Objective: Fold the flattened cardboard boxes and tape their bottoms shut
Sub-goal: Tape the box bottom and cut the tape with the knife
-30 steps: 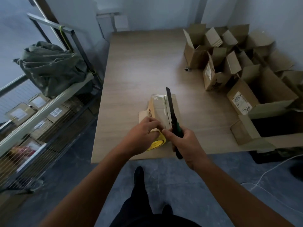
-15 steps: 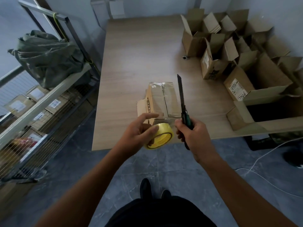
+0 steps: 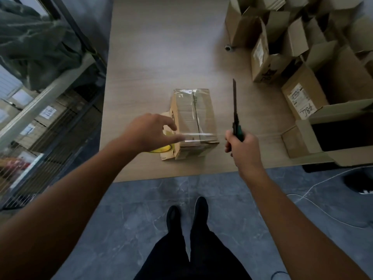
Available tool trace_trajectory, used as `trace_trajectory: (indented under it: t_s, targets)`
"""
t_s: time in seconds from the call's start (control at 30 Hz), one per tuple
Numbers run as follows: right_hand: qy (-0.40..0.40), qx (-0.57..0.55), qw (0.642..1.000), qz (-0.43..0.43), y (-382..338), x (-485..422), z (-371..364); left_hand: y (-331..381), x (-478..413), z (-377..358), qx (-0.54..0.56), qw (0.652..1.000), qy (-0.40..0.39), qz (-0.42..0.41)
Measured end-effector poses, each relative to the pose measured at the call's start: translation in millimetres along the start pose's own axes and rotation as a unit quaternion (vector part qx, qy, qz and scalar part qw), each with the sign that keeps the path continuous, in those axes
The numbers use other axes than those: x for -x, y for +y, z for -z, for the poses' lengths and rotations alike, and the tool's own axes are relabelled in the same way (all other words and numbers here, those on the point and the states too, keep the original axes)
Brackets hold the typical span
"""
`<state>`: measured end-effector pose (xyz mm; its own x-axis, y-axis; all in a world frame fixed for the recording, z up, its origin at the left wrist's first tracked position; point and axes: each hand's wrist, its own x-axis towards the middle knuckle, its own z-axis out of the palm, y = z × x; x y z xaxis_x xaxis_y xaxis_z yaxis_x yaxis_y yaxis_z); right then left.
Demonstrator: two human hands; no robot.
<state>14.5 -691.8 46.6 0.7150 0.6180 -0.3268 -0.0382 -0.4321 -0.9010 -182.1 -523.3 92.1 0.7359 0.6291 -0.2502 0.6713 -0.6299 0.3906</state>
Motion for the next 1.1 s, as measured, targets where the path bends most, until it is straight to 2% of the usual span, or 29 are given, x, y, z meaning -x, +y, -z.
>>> trace_trajectory:
  t_s: [0.17, 0.3, 0.4, 0.47, 0.53, 0.6, 0.7, 0.77, 0.87, 0.93, 1.03, 1.1]
  targets:
    - [-0.057, 0.013, 0.997, -0.054, 32.5, -42.4, -10.4, -4.1, -28.5, -37.3, -0.003, 0.997, -0.014, 0.071]
    - [-0.125, -0.112, 0.968, -0.187, 44.4, -61.0, -21.2, -16.6, -29.8, -52.3, 0.052, 0.990, -0.030, 0.124]
    - [-0.154, -0.122, 0.944, -0.264, 49.8, -60.4, -28.9, -25.4, -24.0, -62.5, 0.095, 0.982, -0.026, 0.160]
    - [-0.143, -0.097, 0.957, -0.232, 50.2, -63.0, -24.4, -26.5, -22.3, -66.5, 0.113, 0.980, -0.014, 0.165]
    - [-0.106, -0.010, 0.985, -0.138, 42.7, -66.0, -11.0, -22.7, -23.4, -67.7, 0.122, 0.978, -0.004, 0.170]
    - [-0.086, 0.109, 0.990, -0.029, 28.4, -61.1, 1.5, -17.1, -23.6, -68.6, 0.132, 0.976, 0.002, 0.176]
    - [-0.080, 0.220, 0.958, 0.168, 7.3, -41.6, 1.5, -8.6, -24.0, -66.9, 0.133, 0.975, 0.001, 0.180]
    - [-0.118, 0.289, 0.920, 0.238, -2.6, -27.4, -11.3, -0.1, -26.9, -66.6, 0.134, 0.974, 0.002, 0.181]
    - [-0.233, 0.359, 0.879, 0.209, -3.9, -13.3, -27.8, 11.7, -27.7, -72.9, 0.152, 0.971, 0.019, 0.183]
    - [-0.252, 0.383, 0.868, 0.192, -3.1, -10.0, -30.6, 9.3, -22.1, -75.9, 0.183, 0.969, 0.019, 0.164]
    - [-0.261, 0.410, 0.855, 0.181, -6.0, -10.6, -33.3, -6.9, -1.8, -73.5, 0.312, 0.942, 0.003, 0.121]
    - [-0.280, 0.419, 0.848, 0.165, -11.8, -10.6, -36.6, -16.4, 9.0, -70.8, 0.300, 0.945, 0.009, 0.130]
